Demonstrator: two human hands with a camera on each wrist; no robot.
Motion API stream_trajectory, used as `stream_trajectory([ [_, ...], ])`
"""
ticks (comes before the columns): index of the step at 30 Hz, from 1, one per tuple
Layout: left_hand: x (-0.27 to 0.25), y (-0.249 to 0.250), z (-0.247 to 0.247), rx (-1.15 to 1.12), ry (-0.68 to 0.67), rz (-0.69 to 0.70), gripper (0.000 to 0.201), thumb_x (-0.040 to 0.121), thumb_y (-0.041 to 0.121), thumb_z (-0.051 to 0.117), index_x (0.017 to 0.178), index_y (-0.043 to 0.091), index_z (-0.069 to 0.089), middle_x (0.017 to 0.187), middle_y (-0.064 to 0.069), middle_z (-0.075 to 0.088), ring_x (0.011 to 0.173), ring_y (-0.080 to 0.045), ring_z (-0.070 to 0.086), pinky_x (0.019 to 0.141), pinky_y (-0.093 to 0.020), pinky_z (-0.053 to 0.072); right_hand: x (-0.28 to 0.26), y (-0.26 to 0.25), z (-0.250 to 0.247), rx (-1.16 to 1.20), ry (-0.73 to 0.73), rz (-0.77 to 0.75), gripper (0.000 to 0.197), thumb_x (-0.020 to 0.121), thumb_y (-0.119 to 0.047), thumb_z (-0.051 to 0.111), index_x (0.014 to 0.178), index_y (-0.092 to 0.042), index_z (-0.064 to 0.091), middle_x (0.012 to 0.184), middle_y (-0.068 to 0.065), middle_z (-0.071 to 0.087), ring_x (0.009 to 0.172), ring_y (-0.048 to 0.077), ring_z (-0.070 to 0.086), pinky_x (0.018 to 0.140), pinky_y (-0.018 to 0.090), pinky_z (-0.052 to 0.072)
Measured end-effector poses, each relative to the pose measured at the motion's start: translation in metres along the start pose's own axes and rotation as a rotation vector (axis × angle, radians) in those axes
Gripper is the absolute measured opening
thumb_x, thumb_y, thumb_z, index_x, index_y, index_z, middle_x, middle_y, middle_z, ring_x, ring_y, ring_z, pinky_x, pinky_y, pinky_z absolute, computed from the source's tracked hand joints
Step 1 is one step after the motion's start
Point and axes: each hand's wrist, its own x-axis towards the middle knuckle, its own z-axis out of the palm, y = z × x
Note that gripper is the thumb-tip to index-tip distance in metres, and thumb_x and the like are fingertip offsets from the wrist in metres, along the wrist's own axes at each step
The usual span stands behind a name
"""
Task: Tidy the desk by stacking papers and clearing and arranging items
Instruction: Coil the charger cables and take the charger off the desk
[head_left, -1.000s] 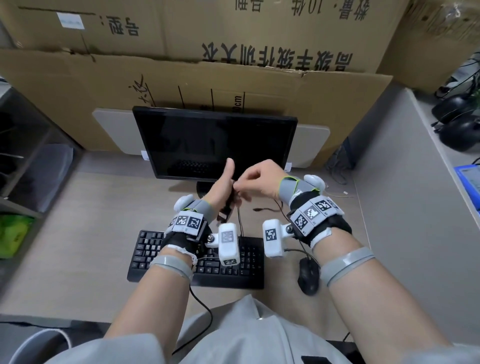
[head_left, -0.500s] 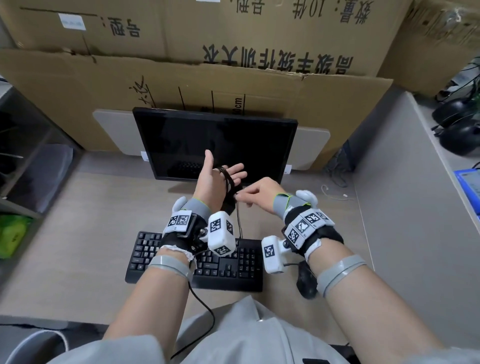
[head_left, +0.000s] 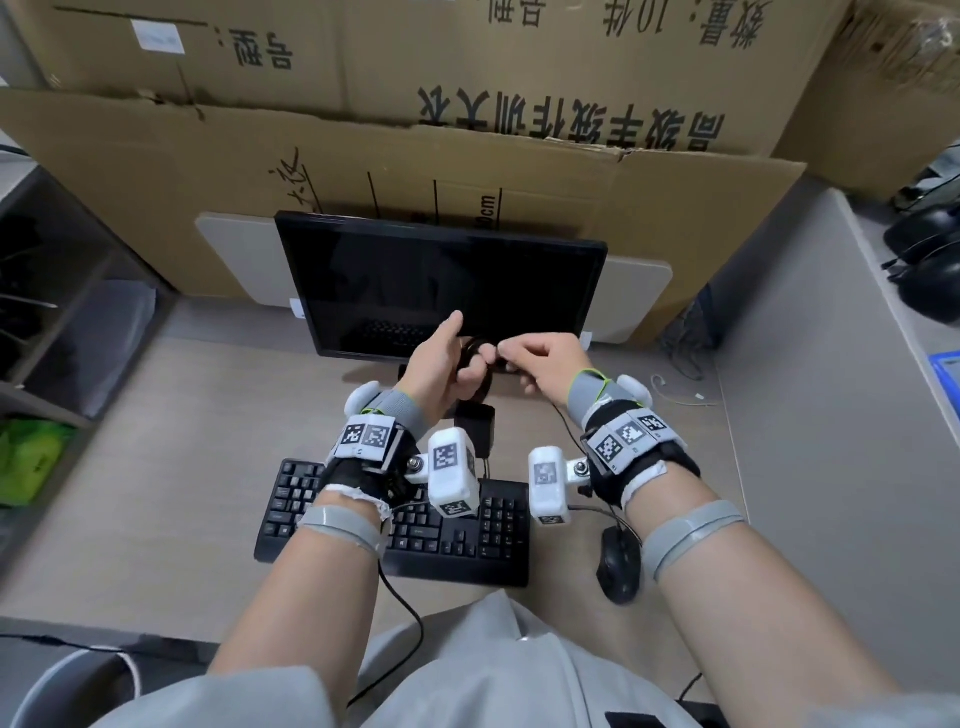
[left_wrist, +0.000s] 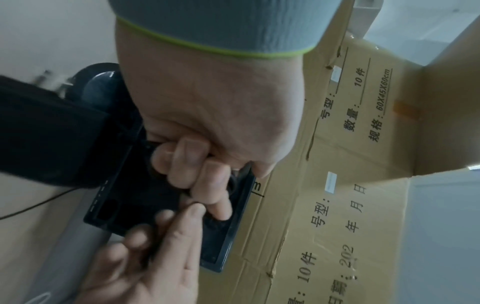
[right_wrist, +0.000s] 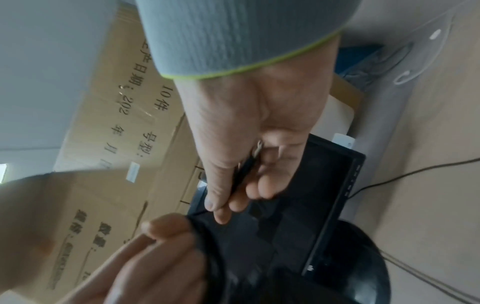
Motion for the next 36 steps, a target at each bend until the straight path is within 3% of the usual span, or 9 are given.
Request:
stream_trajectory([
  [3, 0.002, -0.002, -0.002, -0.062, 0.012, 0.061, 0.042, 0.104, 0.038, 0.028, 0.078, 0.012, 0.048, 0.04, 0.009, 0.025, 0.034, -0.006, 0.018, 0.035, -0.017, 0.013, -0.008, 0.011, 0.008, 0.096, -0.097, 0.062, 0.02, 0.094, -0.011, 0.063, 0.112, -0.007, 0.072, 0.077, -0.002, 0.067, 0.06, 0.005, 0.059, 0.06, 0.016, 0.052],
  [6, 0.001, -0.002, -0.003, -0.044, 0.005, 0.066, 0.039, 0.104, 0.037, 0.03, 0.077, 0.015, 0.048, 0.04, 0.011, 0.023, 0.035, -0.005, 0.017, 0.037, -0.018, 0.01, -0.01, 0.013, 0.011, 0.158, -0.131, 0.075, 0.028, 0.093, -0.011, 0.065, 0.12, -0.006, 0.069, 0.094, 0.002, 0.072, 0.079, 0.003, 0.068, 0.072, 0.018, 0.057],
  [10, -0.002, -0.001, 0.0, -0.02, -0.013, 0.078, 0.039, 0.105, 0.038, 0.029, 0.079, 0.015, 0.048, 0.042, 0.012, 0.024, 0.037, -0.005, 0.017, 0.039, -0.018, 0.011, -0.013, 0.009, 0.009, 0.169, -0.136, 0.052, 0.029, 0.09, -0.013, 0.069, 0.118, -0.005, 0.069, 0.1, 0.006, 0.072, 0.088, 0.005, 0.067, 0.085, 0.022, 0.058],
  [15, -0.004, 0.0, 0.004, 0.01, 0.043, 0.114, 0.042, 0.104, 0.041, 0.035, 0.074, 0.015, 0.051, 0.048, 0.006, 0.031, 0.042, -0.008, 0.03, 0.045, -0.016, 0.029, -0.017, 0.01, 0.011, 0.173, -0.111, 0.021, 0.028, 0.089, -0.018, 0.071, 0.114, -0.007, 0.072, 0.102, 0.011, 0.074, 0.091, 0.01, 0.068, 0.087, 0.024, 0.057],
  [20, 0.0, -0.004, 0.002, 0.014, 0.201, 0.202, 0.039, 0.096, 0.046, 0.051, 0.071, 0.017, 0.056, 0.061, 0.0, 0.048, 0.062, -0.019, 0.045, 0.066, -0.031, 0.041, -0.017, 0.004, 0.01, 0.069, 0.031, -0.063, 0.016, 0.086, -0.022, 0.073, 0.1, -0.016, 0.077, 0.089, 0.0, 0.075, 0.075, 0.003, 0.063, 0.066, 0.005, 0.047],
  [24, 0.001, -0.004, 0.007, -0.177, 0.145, 0.189, 0.032, 0.101, 0.038, 0.046, 0.093, 0.01, 0.06, 0.071, 0.004, 0.058, 0.073, -0.02, 0.058, 0.08, -0.035, 0.05, -0.01, 0.007, 0.012, -0.054, 0.062, -0.071, 0.02, 0.084, -0.034, 0.073, 0.101, -0.025, 0.077, 0.094, -0.007, 0.077, 0.086, 0.009, 0.07, 0.081, 0.025, 0.053],
  [27, -0.006, -0.002, 0.019, -0.233, 0.044, 0.209, 0.029, 0.104, 0.029, 0.036, 0.102, 0.007, 0.057, 0.09, 0.001, 0.061, 0.076, -0.018, 0.064, 0.072, -0.029, 0.053, -0.01, 0.008, 0.01, -0.226, 0.131, -0.092, 0.029, 0.086, -0.039, 0.068, 0.112, -0.029, 0.073, 0.104, -0.009, 0.076, 0.099, 0.009, 0.068, 0.091, 0.026, 0.05],
  [32, -0.008, -0.007, 0.021, -0.171, 0.034, 0.231, 0.032, 0.104, 0.022, 0.038, 0.121, 0.002, 0.056, 0.103, -0.007, 0.058, 0.082, -0.017, 0.06, 0.074, -0.027, 0.052, -0.005, 0.011, 0.011, -0.511, 0.11, -0.184, 0.029, 0.088, -0.044, 0.058, 0.112, -0.035, 0.071, 0.103, -0.003, 0.072, 0.105, 0.019, 0.06, 0.088, 0.037, 0.05],
  [36, -0.004, -0.011, 0.018, -0.116, 0.065, 0.273, 0.02, 0.102, 0.019, 0.047, 0.102, 0.008, 0.063, 0.091, -0.003, 0.062, 0.085, -0.017, 0.06, 0.076, -0.031, 0.05, -0.004, 0.011, 0.011, -0.595, 0.048, -0.225, 0.026, 0.089, -0.036, 0.053, 0.107, -0.031, 0.071, 0.111, -0.009, 0.068, 0.109, 0.018, 0.046, 0.093, 0.037, 0.043],
])
